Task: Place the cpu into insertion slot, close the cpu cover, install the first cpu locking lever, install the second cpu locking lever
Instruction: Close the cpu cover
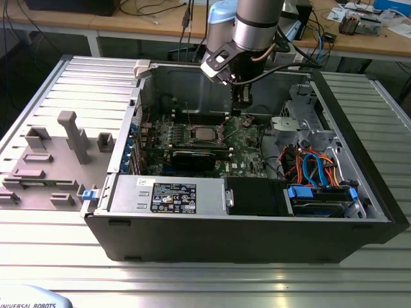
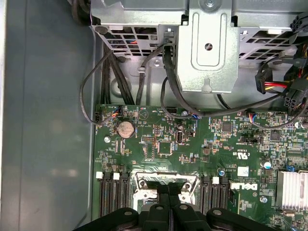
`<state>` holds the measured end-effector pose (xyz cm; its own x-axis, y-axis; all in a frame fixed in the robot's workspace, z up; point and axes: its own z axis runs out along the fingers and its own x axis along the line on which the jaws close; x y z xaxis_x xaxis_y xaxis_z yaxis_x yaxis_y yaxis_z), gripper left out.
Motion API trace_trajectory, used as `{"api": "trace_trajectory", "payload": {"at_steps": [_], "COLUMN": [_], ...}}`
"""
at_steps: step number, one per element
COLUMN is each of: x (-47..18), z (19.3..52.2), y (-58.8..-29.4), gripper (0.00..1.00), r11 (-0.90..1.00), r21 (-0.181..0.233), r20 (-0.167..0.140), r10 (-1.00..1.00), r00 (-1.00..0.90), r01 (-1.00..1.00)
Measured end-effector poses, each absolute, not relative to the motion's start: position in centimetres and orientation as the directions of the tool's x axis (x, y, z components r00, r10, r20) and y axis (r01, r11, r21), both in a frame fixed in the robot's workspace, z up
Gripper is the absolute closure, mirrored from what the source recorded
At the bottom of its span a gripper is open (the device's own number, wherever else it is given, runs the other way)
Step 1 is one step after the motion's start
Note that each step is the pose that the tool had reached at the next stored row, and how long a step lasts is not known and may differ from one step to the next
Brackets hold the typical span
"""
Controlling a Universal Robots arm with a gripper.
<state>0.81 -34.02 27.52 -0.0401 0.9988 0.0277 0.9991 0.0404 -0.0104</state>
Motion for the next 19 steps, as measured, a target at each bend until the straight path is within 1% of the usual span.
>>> {"api": "trace_trajectory", "payload": {"at_steps": [19], "x": [2.6], "z": [27.5], "y": [-34.0], "gripper": [0.89], "r11": [0.04], "r21": [-0.01], "r20": [0.028], "r10": [0.999], "r00": [-0.04], "r01": [0.999]}}
